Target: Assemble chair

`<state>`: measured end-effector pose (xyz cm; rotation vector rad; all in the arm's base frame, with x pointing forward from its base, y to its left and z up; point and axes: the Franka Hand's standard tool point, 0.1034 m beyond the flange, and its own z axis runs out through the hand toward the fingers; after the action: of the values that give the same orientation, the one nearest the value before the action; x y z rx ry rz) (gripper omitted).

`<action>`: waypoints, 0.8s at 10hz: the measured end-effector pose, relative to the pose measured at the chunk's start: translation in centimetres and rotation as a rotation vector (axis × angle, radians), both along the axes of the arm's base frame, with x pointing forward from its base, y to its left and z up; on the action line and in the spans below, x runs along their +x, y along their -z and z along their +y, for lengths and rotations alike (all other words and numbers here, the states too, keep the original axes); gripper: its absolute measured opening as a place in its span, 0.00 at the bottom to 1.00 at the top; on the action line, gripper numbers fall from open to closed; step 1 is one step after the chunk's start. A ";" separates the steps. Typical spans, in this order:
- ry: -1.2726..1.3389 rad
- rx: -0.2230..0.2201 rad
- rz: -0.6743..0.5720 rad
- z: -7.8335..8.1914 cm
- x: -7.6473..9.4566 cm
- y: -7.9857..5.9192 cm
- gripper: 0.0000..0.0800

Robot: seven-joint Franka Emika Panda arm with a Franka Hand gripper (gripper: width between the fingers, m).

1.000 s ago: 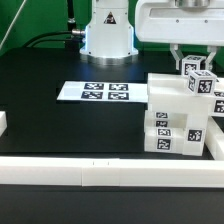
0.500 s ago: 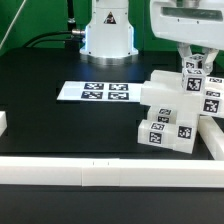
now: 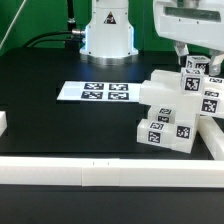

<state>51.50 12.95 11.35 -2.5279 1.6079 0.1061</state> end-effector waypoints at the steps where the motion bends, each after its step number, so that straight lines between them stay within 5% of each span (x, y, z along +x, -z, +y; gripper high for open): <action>1: -0.117 -0.003 -0.018 -0.1 0.0 0.1 0.80; 8: -0.883 -0.039 -0.081 -0.6 0.6 -0.3 0.81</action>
Offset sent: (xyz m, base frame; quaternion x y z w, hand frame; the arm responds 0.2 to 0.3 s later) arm 0.0000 0.0000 0.0000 0.0000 0.0000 -0.1296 0.9916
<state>52.08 12.31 11.67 -3.0086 0.3699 0.0587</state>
